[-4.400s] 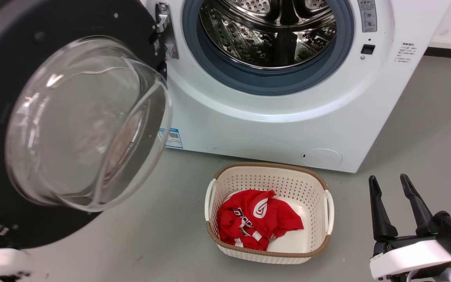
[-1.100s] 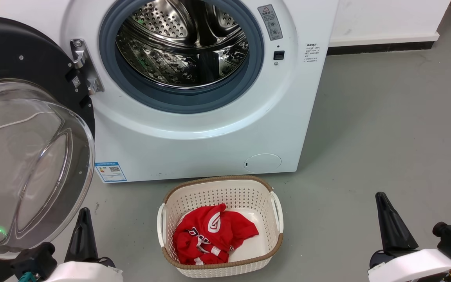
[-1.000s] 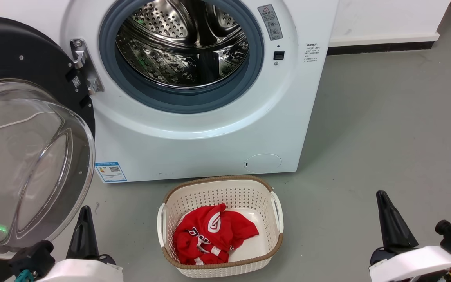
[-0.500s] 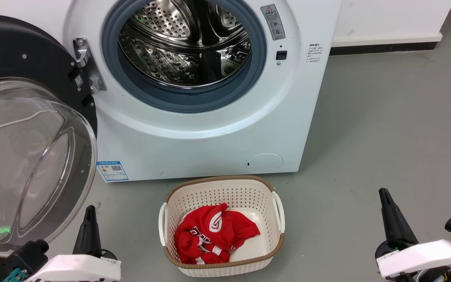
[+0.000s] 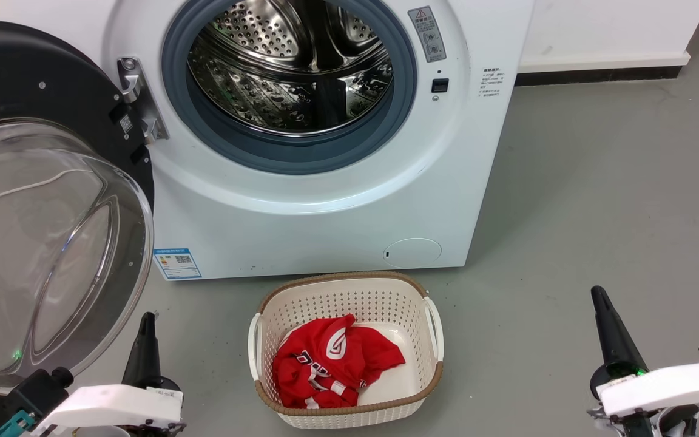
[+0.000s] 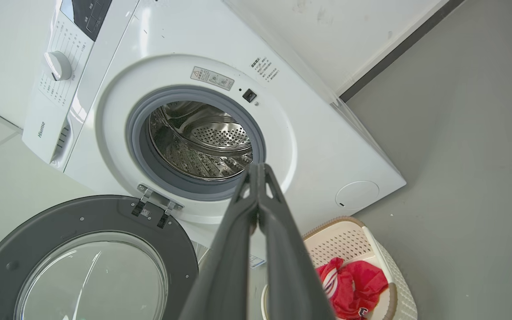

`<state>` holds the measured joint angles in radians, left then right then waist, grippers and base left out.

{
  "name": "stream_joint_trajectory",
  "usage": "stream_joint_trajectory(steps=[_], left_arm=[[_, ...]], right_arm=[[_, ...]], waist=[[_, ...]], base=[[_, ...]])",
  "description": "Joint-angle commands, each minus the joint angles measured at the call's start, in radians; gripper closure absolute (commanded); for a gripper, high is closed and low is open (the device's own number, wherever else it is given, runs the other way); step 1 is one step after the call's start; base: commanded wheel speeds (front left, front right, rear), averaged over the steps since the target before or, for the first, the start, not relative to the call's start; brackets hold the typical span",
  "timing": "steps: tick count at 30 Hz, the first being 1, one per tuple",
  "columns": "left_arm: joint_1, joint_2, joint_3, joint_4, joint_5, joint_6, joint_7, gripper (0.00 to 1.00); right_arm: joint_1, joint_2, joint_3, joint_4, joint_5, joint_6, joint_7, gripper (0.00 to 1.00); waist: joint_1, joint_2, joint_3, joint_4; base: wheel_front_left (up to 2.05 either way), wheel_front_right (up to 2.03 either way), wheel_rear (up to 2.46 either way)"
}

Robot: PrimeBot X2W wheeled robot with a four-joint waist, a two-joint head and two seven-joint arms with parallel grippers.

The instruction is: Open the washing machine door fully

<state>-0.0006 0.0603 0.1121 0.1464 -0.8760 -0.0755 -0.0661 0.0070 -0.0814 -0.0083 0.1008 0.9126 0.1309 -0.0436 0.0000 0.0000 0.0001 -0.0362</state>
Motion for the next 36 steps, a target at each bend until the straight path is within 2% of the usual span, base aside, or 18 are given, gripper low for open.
stream_joint_trajectory(steps=[1, 36], left_arm=[[-0.025, 0.003, 0.002, -0.006, -0.028, -0.007, 0.005, 1.0], [-0.076, -0.004, 0.003, 0.051, -0.41, -0.034, 0.101, 1.0]], right_arm=[[-0.028, -0.007, -0.003, -0.004, 0.032, 0.0, 0.003, 1.0], [-0.076, -0.007, -0.031, 0.074, 0.415, 0.0, 0.065, 1.0]], waist=[[0.0, 0.0, 0.0, 0.001], [0.0, 0.0, 0.001, 0.017]], base=[[0.0, 0.0, 0.0], [0.0, 0.0, 0.0]])
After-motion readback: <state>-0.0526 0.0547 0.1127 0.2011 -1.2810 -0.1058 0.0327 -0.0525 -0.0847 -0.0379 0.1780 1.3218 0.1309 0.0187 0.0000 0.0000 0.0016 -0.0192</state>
